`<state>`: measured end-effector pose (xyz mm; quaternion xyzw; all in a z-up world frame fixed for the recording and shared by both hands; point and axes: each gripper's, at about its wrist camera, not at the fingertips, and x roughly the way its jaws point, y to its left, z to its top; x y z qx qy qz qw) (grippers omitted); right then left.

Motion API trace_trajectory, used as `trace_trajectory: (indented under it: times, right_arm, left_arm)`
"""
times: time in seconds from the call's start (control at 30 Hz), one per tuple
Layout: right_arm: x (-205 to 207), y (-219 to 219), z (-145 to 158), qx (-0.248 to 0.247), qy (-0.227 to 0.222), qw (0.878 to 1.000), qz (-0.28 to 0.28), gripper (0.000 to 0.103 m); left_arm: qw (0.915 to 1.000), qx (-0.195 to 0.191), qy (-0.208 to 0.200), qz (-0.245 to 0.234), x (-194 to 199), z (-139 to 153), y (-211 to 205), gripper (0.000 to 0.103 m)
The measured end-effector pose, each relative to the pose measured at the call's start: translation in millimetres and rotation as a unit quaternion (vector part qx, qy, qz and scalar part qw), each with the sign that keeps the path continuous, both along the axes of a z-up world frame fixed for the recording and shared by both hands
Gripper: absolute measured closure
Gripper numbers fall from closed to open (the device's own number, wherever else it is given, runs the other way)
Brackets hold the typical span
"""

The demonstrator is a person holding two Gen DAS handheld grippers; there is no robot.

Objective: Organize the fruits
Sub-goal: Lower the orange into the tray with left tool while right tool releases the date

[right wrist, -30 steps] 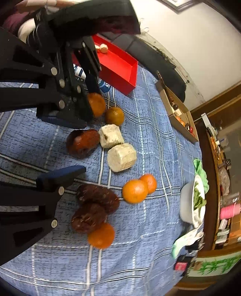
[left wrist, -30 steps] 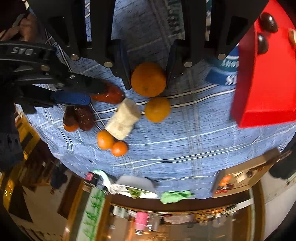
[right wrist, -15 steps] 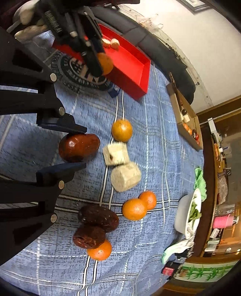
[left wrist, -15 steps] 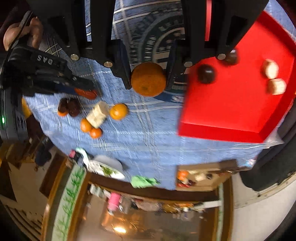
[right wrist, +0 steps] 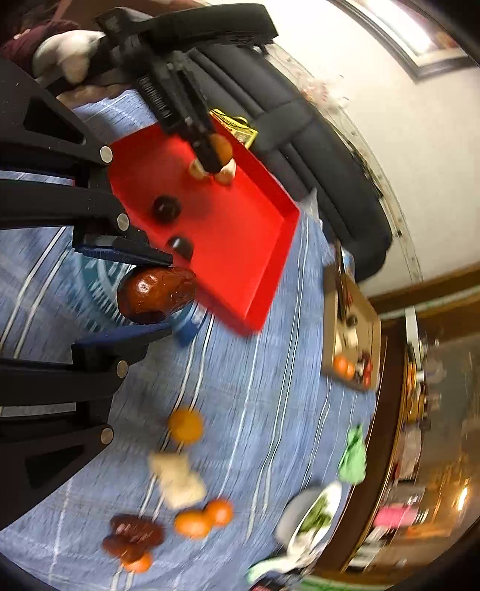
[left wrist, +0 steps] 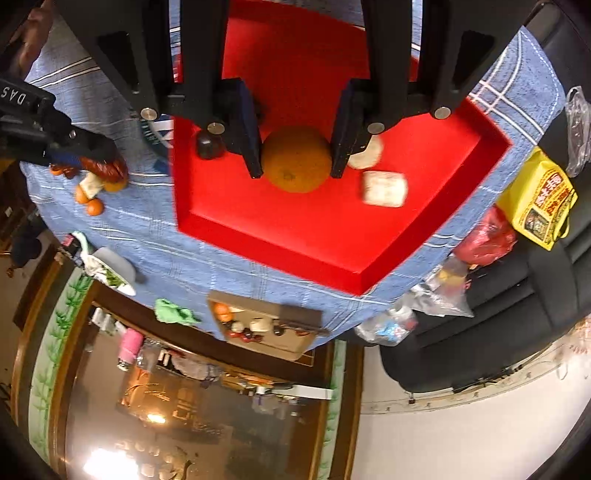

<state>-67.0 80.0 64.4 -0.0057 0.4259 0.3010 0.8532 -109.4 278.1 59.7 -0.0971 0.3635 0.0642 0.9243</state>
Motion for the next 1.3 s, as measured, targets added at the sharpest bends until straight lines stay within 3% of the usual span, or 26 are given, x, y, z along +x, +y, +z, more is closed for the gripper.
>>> trace_trajectory:
  times: [0.23,0.5,0.6,0.77,1.07,1.3]
  right_arm:
    - [23.5,66.3,-13.5,-0.016,0.016,0.999,0.026,0.069]
    - [48.4,106.0,-41.6,-0.023,0.052,0.998,0.038,0.069]
    - [52.1,111.7,-43.7,-0.013,0.06,0.997,0.04,0.068]
    - [51.2,107.3,-36.4,-0.005,0.055,0.998,0.026,0.05]
    - [37.0,75.7,-23.5,0.014,0.047,0.999,0.0,0.049]
    - [26.0,45.2,-18.4,0.032,0.042,0.998,-0.02,0.046]
  left_arm:
    - [0.9998,-0.009,0.015,0.001,1.3,-15.5,16.3,0.068]
    - [0.9996,-0.02,0.019,0.0,0.3,-20.8,24.5,0.067]
    - [0.9997,-0.018,0.015,0.004,-2.1,-18.7,27.3,0.059]
    - [0.9998,-0.008,0.007,0.015,-6.6,-11.3,28.6,0.051]
    - [0.9992,0.037,-0.001,0.014,-12.6,5.5,4.7,0.037]
    - [0.9983,0.058,0.0,0.0,-17.2,16.4,-17.9,0.033]
